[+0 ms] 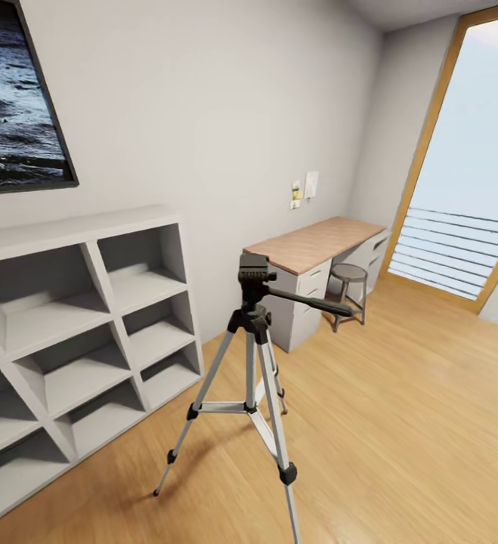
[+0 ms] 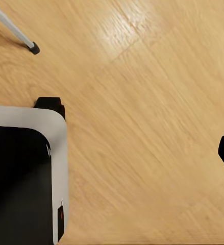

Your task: Attach the digital camera to the camera tripod in the bedroom.

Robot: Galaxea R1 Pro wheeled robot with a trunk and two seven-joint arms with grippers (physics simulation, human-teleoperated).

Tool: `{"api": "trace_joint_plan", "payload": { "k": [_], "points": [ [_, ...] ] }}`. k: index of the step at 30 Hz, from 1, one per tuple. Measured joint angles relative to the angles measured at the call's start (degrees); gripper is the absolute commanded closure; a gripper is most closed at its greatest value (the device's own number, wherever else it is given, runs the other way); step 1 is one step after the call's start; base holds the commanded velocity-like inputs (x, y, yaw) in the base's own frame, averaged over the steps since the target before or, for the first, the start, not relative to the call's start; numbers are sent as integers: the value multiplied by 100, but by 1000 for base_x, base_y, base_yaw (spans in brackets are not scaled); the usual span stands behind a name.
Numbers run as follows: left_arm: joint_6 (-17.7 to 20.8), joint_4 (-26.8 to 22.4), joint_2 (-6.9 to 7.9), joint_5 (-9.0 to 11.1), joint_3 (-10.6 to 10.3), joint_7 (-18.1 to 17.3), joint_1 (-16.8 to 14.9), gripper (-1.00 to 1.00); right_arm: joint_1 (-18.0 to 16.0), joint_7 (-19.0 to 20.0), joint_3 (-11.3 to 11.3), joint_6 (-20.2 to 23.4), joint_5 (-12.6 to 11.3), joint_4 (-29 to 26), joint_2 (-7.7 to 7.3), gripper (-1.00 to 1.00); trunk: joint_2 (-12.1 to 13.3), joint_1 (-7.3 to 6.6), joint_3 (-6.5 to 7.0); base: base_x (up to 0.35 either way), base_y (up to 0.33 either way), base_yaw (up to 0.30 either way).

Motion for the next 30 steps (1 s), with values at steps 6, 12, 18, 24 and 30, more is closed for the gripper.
{"api": "trace_joint_plan", "payload": {
  "k": [6, 12, 18, 24, 30],
  "points": [
    [0, 0, 0, 0, 0, 1, 1, 100, -1, 0, 0, -5, 8, 0, -9, -100, 0, 0, 0, 0, 0, -23],
    [0, 0, 0, 0, 0, 3, 0, 100, -1, 0, 5, -21, 54, 0, -20, -100, 0, 0, 0, 0, 0, -1],
    [0, 0, 0, 0, 0, 8, 0, 100, -1, -2, 8, -18, 53, 0, -22, -100, 1, 1, 0, -62, 110, 0],
    [0, 0, 0, 0, -1, 8, 0, 100, -1, -8, 1, -23, 38, 0, -18, -100, 0, 0, 0, -81, 124, 0],
    [0, 0, 0, 0, 0, 6, 0, 100, -2, -9, 0, -25, 36, 0, -18, -100, 0, 0, 0, -6, 9, 0]
  ]
}}
